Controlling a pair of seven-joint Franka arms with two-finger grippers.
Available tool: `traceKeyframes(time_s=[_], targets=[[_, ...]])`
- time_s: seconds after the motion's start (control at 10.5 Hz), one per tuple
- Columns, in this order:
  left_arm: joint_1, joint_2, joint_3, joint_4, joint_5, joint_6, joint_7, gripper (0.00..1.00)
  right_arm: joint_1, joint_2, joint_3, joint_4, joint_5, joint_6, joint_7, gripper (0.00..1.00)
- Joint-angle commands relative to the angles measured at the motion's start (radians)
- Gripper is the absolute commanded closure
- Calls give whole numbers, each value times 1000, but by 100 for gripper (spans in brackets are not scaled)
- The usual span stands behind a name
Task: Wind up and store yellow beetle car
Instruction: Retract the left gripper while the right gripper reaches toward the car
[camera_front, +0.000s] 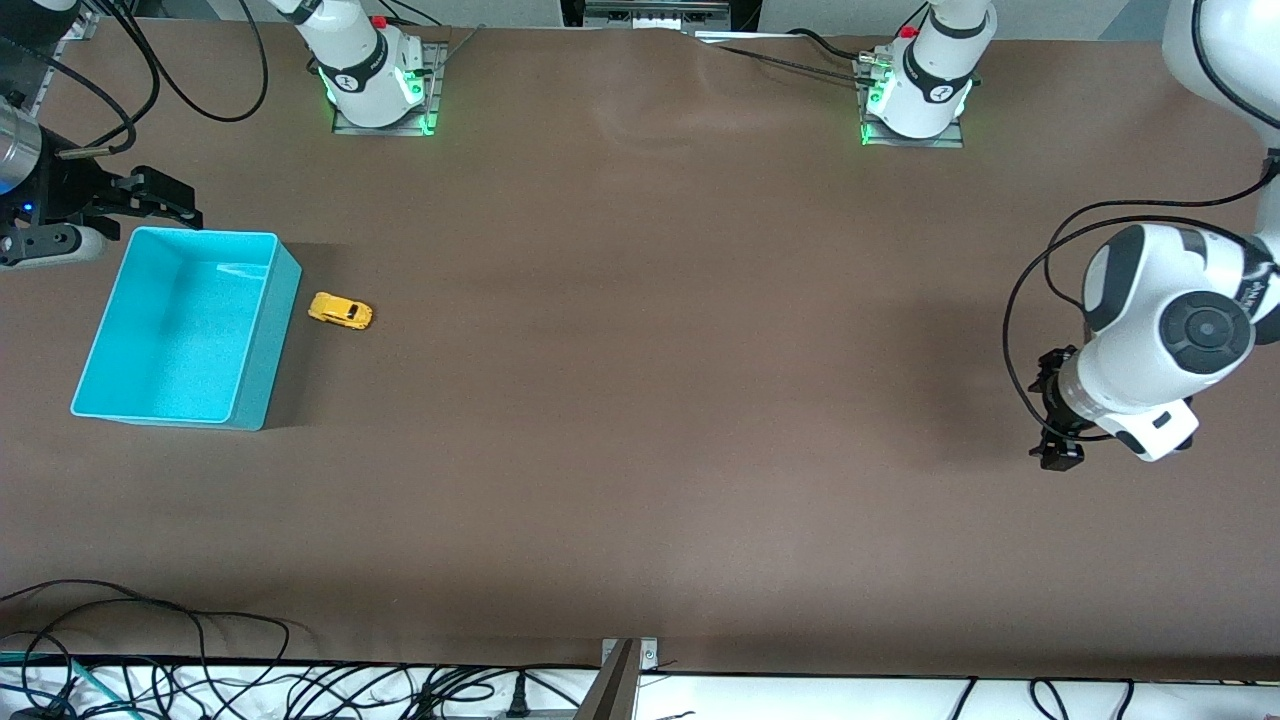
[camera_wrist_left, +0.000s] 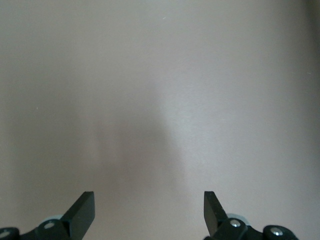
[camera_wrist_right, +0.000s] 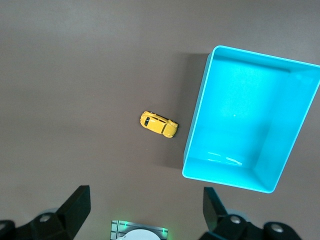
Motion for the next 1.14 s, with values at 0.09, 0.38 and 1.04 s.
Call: traceKeyframes(time_s=[0.09,0.38,1.04], targets=[[-3,-4,-4,155,-106,-160,385,0,0,2,2,7,-1,-10,0,0],[-1,-10,-10,278,-169,-325,732,0,0,11,2,10,37,-2,6,0],[11,-148,-33,279,-197,-477,1393,0,33,71,11,7,39,5,7,0]])
